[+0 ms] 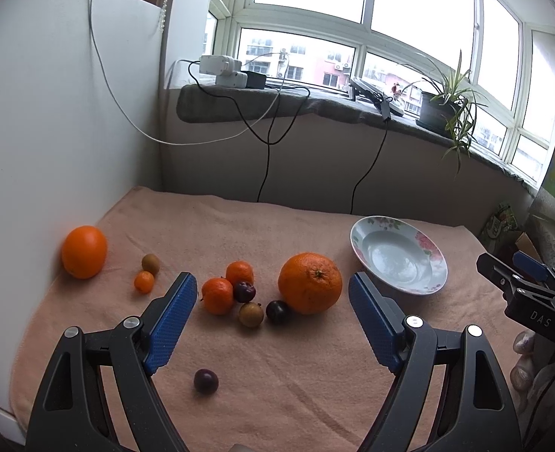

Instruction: Organize fruits

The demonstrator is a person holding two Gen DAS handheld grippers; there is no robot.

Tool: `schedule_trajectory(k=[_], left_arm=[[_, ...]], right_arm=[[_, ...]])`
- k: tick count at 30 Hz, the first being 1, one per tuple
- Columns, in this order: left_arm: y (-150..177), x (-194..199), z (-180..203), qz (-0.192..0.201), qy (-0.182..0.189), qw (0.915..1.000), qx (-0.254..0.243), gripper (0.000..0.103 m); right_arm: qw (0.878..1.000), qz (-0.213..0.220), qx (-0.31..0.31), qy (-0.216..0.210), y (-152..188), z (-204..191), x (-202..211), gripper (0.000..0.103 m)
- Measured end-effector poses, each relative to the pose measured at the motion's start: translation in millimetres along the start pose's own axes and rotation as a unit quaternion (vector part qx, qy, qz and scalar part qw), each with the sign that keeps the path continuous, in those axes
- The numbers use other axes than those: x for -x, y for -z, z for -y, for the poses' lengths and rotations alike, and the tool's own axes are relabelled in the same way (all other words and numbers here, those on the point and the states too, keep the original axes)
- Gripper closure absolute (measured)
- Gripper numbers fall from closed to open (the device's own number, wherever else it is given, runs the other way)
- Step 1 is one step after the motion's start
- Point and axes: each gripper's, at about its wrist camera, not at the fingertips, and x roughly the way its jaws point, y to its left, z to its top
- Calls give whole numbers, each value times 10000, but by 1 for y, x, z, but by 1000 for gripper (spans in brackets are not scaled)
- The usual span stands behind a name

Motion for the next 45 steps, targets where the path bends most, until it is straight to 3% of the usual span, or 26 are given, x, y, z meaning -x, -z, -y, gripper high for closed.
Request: schedule_trajectory(k=[11,15,23,31,35,38,45], left_arm=[[6,-19,-5,-302,240,9991,178,21],[10,-27,-7,-430,360,9981,256,22],[12,-44,-8,-629,684,9953,274,31],[10,-59,-5,-730,917,9930,148,35],[12,-68,-4,-838,1025,9911,119,37],[12,-74,-4,-907,1078,9900,105,44],[13,-86,-4,-1013,1113,9886,-37,45]], right_arm=[[9975,-262,-21,-660,-6,-14,-30,0],[9934,-349,-36,-1090,-9,-23,-38,0],[9715,-926,-311,-2161,-8,-44,-64,0],[9474,-1479,-611,-2772,-5,-58,-92,4],[9409,-1683,-696,-2856,-2,-66,-106,12],[9399,-1768,-694,-2836,0,-70,-114,12],[9267,-2003,-888,-3055,-1,-76,-133,13]])
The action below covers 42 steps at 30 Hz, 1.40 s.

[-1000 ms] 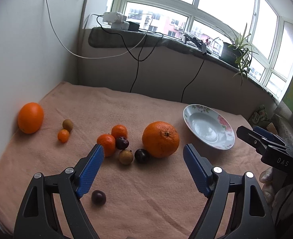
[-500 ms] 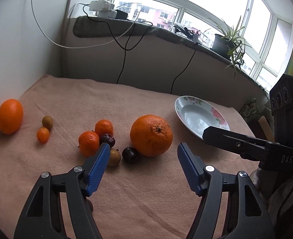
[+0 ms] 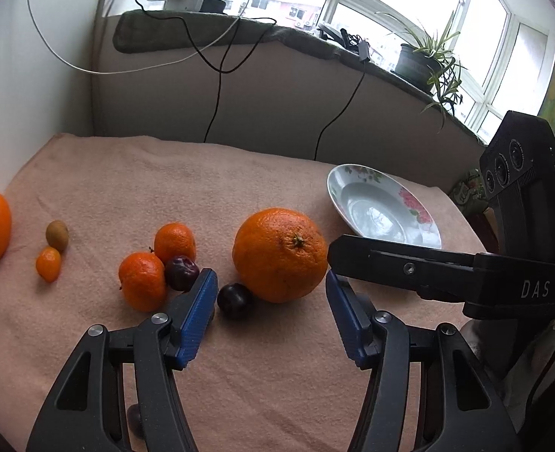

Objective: Organize fruits
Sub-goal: 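Move the right gripper to the large orange and close on it, then lift the large orange into the white floral plate and open the right gripper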

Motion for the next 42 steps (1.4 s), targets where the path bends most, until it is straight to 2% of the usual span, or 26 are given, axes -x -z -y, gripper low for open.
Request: schedule_trajectory(k=[4,16,19,30,42], left_arm=[[0,-9,2,-106,5,9999,-110,45],[-5,-29,2,-294,103,9994,-157,45],[-5,-34,1,-321,174,9993,-127,45],[-5,-34,2,-300,210,9993,-106,44],[-5,-24,13,-147,98,9996,-225,45]], right_arm=[[9999,-117,-42,-46,-4,1,-10,18],[9991,-388,-186,-46,-10,5,-35,20],[9989,-446,-174,-10,-9,6,-40,23],[9987,-447,28,249,-6,3,-44,33],[9992,-274,102,257,-1,-1,-35,34]])
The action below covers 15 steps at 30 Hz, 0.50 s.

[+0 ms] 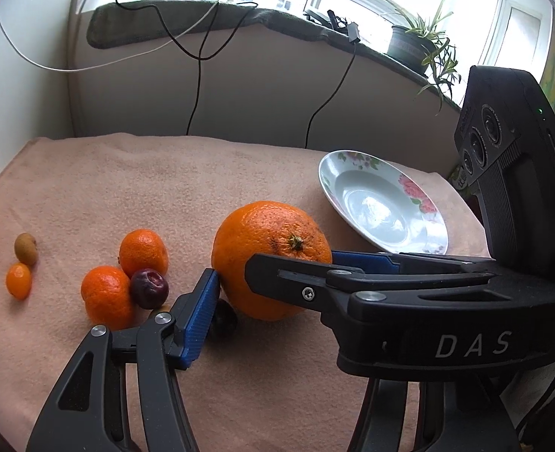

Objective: Organize fruits
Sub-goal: 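Lift the large orange into the white floral plate and open the right gripper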

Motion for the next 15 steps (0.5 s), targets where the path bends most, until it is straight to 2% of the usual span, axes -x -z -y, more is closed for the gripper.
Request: schedule_trajectory(k=[7,15], left_arm=[[-5,10,13,151,42,9998,-120,45],[-13,9,41,255,256,9987,-360,45]], right_arm=[[9997,224,70,43,1,1,23,34],[9985,505,-34,216,3,17,56,34]])
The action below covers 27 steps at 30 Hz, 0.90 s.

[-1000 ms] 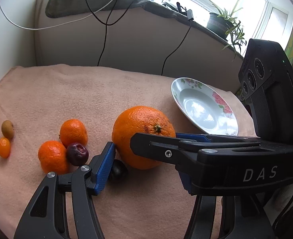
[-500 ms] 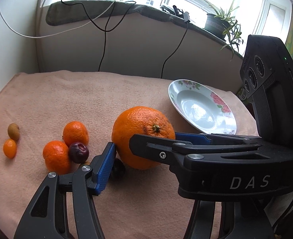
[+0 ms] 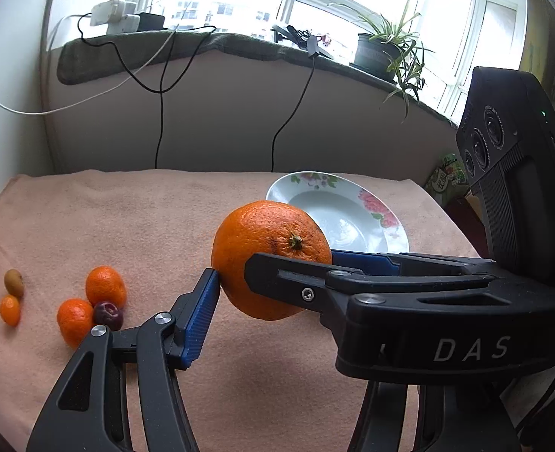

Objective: Organize fruits
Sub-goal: 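Lift the large orange into the white floral plate and open the right gripper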

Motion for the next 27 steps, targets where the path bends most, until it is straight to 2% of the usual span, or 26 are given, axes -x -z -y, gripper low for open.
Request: schedule_trajectory(k=[8,16,23,27], left_arm=[[-9,-22,36,-93,264,9993,-267,45],[-16,-45,59,-263,433,9978,-426,45],[-18,-63,67,-525,393,9961,-582,45],[-20,-69,71,-587,287,9957,-662,45]], right_arm=[[9990,203,-332,220,1,38,26,34],[9962,315,-586,553,-1,57,31,34],[9936,318,-499,959,-1,62,25,34],[9934,357,-653,877,0,71,24,34]])
